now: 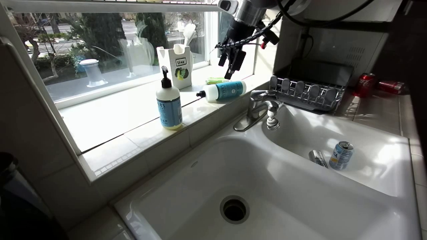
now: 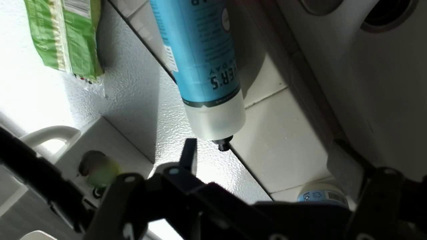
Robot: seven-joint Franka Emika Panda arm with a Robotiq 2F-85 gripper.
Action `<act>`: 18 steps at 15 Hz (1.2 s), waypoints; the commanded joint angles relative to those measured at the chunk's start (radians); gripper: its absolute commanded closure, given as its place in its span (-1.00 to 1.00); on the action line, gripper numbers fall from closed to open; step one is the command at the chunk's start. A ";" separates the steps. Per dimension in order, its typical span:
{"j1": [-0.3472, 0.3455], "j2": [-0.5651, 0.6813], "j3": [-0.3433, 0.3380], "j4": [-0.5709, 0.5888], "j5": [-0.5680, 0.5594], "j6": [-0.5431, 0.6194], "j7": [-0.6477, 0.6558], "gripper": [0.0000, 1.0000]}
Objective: Place the soap dispensers right side up
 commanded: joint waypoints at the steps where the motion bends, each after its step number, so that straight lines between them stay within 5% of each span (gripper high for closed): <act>1: -0.041 0.066 0.041 0.117 -0.028 -0.108 -0.090 -1.00; 8: -0.076 0.126 0.080 0.198 0.011 -0.093 -0.272 -1.00; 18: -0.103 0.146 0.110 0.215 0.125 -0.084 -0.247 -1.00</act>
